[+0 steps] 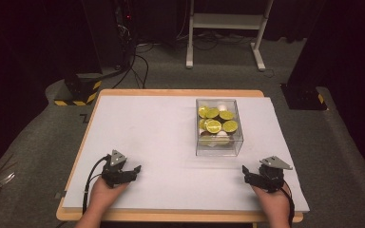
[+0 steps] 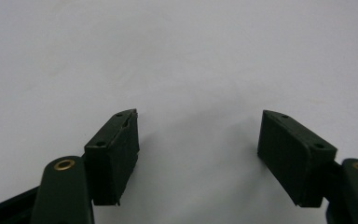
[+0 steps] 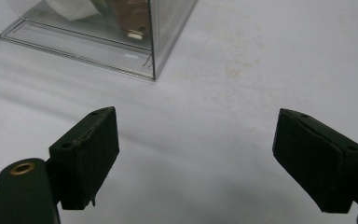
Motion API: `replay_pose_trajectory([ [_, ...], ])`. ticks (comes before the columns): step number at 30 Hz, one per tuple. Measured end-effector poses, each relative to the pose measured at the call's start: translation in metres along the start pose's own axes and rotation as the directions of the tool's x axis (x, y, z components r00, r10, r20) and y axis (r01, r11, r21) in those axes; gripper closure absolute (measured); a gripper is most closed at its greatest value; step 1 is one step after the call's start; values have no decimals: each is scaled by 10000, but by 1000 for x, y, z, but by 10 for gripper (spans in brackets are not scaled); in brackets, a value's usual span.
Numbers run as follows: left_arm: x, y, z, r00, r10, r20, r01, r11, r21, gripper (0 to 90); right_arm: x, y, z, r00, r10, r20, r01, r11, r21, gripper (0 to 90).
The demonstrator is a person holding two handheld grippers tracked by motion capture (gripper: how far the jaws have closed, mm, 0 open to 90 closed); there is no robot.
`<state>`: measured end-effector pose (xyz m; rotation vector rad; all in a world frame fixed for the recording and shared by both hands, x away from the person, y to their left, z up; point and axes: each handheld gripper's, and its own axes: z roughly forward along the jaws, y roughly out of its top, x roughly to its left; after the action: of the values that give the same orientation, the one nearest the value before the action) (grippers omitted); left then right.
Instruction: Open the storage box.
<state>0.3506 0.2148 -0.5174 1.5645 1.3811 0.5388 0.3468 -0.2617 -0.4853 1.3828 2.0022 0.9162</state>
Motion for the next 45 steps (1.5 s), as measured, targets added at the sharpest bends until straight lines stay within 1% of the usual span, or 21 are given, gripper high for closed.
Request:
replay_pose_trajectory([
  [3, 0, 0, 0, 10000, 40, 2, -40, 10000, 29, 292, 3, 1, -2, 10000, 41, -37, -42, 10000, -84, 146],
  [4, 0, 0, 0, 10000, 42, 5, -42, 10000, 39, 291, 5, 2, -4, 10000, -23, -42, 23, 9999, -148, 150],
  [7, 0, 0, 0, 10000, 27, 26, -27, 10000, 53, 290, 8, 3, -6, 10000, -20, -96, 18, 9997, -243, 154],
  [11, 0, 0, 0, 10000, 12, 16, -12, 10000, 12, 289, 12, 4, -8, 9999, 62, -124, -65, 9997, -245, 155],
  [12, 0, 0, 0, 10000, 21, 20, -21, 10000, 31, 289, 12, 4, -8, 9999, -21, -128, 17, 9996, -289, 155],
  [21, 0, 0, 0, 10000, 8, 36, -8, 10000, 38, 288, 19, 6, -12, 9996, 27, -281, -37, 9993, -369, 160],
  [22, 0, 0, 0, 10000, 15, 24, -15, 10000, 51, 288, 19, 7, -12, 9995, -70, -302, 58, 9991, -418, 161],
  [24, 0, 0, 0, 10000, 0, 23, 0, 10000, 39, 288, 21, 7, -14, 9995, -57, -310, 43, 9990, -435, 162],
  [25, 0, 0, 0, 10000, 1, 25, -1, 10000, 37, 288, 22, 8, -14, 9994, -150, -316, 135, 9988, -467, 162],
  [28, 0, 0, 0, 10000, -29, 17, 29, 10000, 1, 287, 25, 8, -16, 9993, -76, -352, 59, 9988, -483, 165],
  [31, 0, 0, 0, 10000, -79, 16, 79, 9999, -65, 287, 27, 9, -17, 9993, -119, -359, 98, 9984, -565, 171],
  [32, 0, 0, 0, 10000, 31, 26, -31, 10000, 47, 288, 28, 9, -18, 9992, -135, -377, 112, 9982, -592, 173],
  [37, 1, 0, 0, 10000, 22, 48, -23, 10000, 67, 286, 34, 10, -19, 9992, -167, -355, 141, 9973, -717, 192],
  [40, 1, 0, 0, 9999, 108, 45, -108, 9999, 98, 285, 37, 11, -20, 9992, -182, -349, 155, 9971, -742, 197],
  [41, 0, 0, 0, 10000, 33, 52, -33, 10000, 62, 285, 38, 11, -20, 9992, -206, -344, 179, 9969, -760, 199],
  [42, 1, 0, 0, 10000, 78, 50, -78, 9999, 85, 285, 39, 12, -20, 9992, -221, -340, 195, 9969, -767, 199],
  [45, 0, 0, 0, 10000, 47, 48, -47, 10000, 56, 285, 41, 13, -23, 9992, -209, -329, 181, 9964, -832, 199],
])
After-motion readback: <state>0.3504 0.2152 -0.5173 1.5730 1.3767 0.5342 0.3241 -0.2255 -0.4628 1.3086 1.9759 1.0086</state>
